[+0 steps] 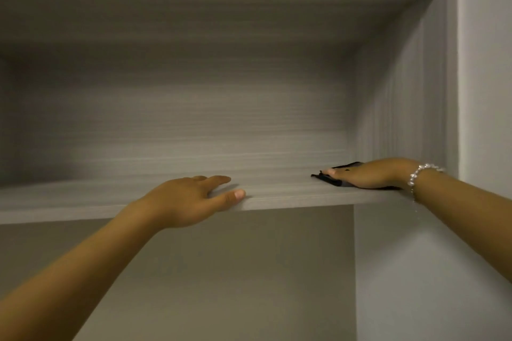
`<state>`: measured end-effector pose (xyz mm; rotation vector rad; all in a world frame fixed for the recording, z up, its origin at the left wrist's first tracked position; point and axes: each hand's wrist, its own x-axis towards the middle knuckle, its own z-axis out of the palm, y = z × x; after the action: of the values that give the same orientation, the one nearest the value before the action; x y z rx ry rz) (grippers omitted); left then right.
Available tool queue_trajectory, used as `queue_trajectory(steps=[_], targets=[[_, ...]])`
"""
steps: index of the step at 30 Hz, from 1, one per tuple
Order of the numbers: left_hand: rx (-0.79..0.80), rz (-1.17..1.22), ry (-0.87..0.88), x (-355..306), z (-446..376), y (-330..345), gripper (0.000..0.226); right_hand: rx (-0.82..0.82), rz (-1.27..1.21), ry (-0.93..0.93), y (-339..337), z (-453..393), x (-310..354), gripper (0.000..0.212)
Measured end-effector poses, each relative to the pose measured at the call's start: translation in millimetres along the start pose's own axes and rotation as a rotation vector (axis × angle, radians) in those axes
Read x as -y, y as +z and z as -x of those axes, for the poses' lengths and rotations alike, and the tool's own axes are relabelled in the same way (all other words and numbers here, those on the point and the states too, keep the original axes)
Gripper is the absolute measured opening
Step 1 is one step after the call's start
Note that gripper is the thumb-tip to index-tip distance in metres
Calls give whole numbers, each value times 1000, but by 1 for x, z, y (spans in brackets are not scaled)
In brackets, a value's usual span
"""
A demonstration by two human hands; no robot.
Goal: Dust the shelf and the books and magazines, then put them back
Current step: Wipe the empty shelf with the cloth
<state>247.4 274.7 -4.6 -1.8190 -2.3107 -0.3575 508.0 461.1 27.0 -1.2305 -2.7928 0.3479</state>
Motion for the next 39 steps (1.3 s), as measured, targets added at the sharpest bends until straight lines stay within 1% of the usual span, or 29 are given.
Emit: queue_trajectory(steps=[2, 5, 8, 10, 11, 13, 15, 16, 18, 20, 23, 25, 28, 30, 32, 34, 37, 39], targets=[[-1, 4, 6, 0, 0, 1, 123, -28, -39, 21, 2, -1, -5, 59], [-5, 7, 16, -1, 0, 1, 121, -69, -125, -67, 11, 5, 2, 68], [-1, 1, 35, -3, 0, -1, 106, -59, -59, -149, 15, 19, 11, 74], [29, 12, 32, -4, 0, -2, 99, -37, -44, -146, 16, 24, 10, 85], [45, 21, 30, -6, 0, -3, 100, -33, -45, -130, 15, 25, 7, 86], [67, 31, 30, -12, -1, -4, 102, -27, -37, -81, 9, 23, -1, 76], [80, 39, 37, -23, -2, -3, 96, -7, -47, 0, -1, 17, -13, 61], [85, 44, 43, -29, -4, -2, 93, -5, -29, 54, -5, 15, -17, 58], [97, 54, 57, -41, -9, -1, 93, -25, -2, 132, -9, 9, -23, 64], [107, 63, 77, -52, -15, 0, 93, -34, 22, 124, -10, 4, -28, 70], [135, 58, 123, -72, -24, 4, 94, -13, 26, 46, -4, 14, -24, 55], [147, 62, 156, -83, -30, 6, 96, 36, 26, 28, -6, 22, -24, 52], [158, 76, 193, -98, -39, 7, 94, 109, 31, 98, -12, 23, -21, 52], [156, 97, 201, -103, -44, 5, 92, 119, 35, 139, -17, 14, -20, 52], [166, 105, 201, -104, -46, 4, 88, 97, 68, 143, -17, 1, -24, 52], [169, 137, 197, -97, -49, 3, 81, 98, 41, 137, -18, -13, -32, 51], [157, 187, 137, -87, -56, 2, 67, 97, 38, 144, -21, -43, -44, 53], [147, 185, 91, -86, -62, 5, 65, 85, 65, 151, -22, -65, -48, 54]])
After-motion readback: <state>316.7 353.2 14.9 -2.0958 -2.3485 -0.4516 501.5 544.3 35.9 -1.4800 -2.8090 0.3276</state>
